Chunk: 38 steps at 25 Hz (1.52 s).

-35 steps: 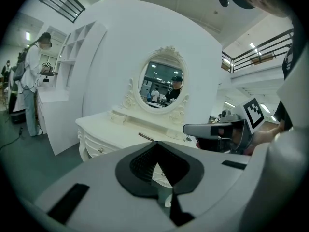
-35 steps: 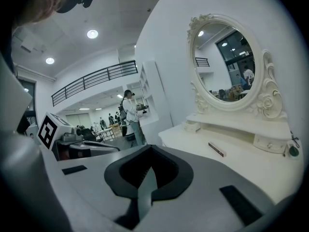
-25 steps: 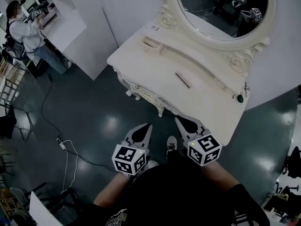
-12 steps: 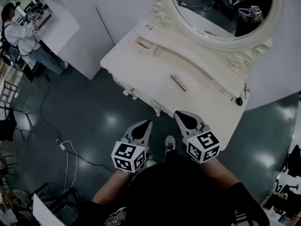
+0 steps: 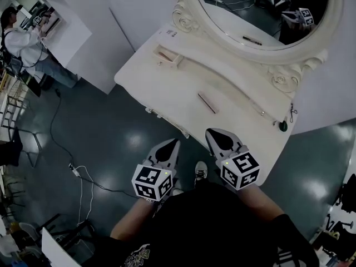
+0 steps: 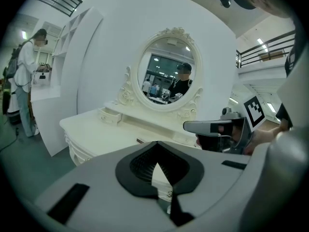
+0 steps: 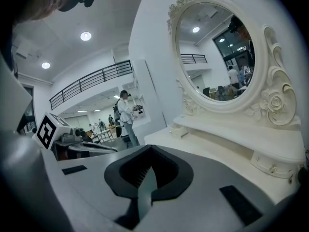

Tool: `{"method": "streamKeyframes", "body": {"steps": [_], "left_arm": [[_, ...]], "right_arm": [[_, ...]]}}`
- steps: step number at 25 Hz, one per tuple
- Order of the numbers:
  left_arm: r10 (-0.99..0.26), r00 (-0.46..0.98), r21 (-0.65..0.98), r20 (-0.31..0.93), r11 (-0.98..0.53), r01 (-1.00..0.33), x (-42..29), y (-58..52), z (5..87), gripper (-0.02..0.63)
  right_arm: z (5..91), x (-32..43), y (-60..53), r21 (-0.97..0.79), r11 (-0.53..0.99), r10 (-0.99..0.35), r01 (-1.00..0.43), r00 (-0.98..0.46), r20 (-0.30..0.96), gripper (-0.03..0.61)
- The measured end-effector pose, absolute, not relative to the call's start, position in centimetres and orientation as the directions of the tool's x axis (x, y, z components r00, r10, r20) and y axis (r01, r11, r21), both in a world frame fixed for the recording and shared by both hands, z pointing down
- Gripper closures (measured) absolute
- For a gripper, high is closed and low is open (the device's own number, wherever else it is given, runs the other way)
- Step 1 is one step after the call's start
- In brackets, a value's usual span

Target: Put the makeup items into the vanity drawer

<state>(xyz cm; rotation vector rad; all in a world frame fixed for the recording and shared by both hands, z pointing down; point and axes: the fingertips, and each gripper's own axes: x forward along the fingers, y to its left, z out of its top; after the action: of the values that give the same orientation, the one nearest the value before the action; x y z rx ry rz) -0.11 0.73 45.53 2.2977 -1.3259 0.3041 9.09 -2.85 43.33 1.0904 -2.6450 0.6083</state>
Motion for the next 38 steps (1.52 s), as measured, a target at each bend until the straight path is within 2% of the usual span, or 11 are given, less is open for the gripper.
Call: {"method": "streamKeyframes", "body": {"steps": [18,38], "left_arm": [[-0.757,0.513,0.245,0.404,-0.451,-0.858,2.6,-3.5,45.4,0.617],[-0.579,0.684,0.244,0.443,-0.656,-0.714,1.4,-11.3,47.1,0.616]], "right_arm": [[44.1,11.4,-7.3,-0.266,0.638,-0.64,-0.723,-0.689,0.339,0.551],[47.6,11.6,-13.1,-0.244,0.413,-0.772,-0.877,-0.48,0.417,0.551]]}}
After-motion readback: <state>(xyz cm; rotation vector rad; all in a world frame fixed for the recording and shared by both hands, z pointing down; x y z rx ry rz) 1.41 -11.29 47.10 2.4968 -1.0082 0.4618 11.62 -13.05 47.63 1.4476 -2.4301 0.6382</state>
